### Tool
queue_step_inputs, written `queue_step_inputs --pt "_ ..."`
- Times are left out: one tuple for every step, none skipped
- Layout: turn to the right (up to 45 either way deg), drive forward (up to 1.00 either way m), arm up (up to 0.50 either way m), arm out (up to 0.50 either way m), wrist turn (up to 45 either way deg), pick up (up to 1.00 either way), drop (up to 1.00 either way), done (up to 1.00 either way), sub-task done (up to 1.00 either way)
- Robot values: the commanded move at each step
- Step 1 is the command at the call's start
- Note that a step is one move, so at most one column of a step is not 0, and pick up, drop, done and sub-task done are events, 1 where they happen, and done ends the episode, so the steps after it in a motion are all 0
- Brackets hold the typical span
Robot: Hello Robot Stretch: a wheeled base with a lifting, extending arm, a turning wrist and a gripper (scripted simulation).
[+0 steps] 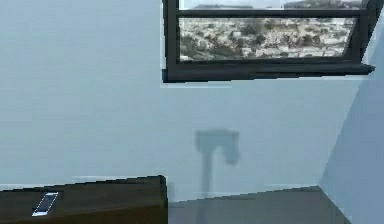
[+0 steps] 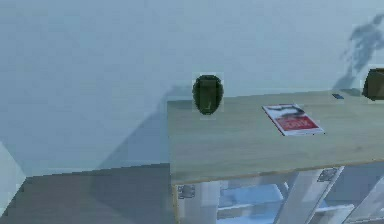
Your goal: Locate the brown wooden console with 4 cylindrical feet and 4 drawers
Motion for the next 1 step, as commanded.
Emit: queue_step_inputs --pt "0.0 0.15 0.0 0.0 0.0 0.0 0.0 0.0 0.0"
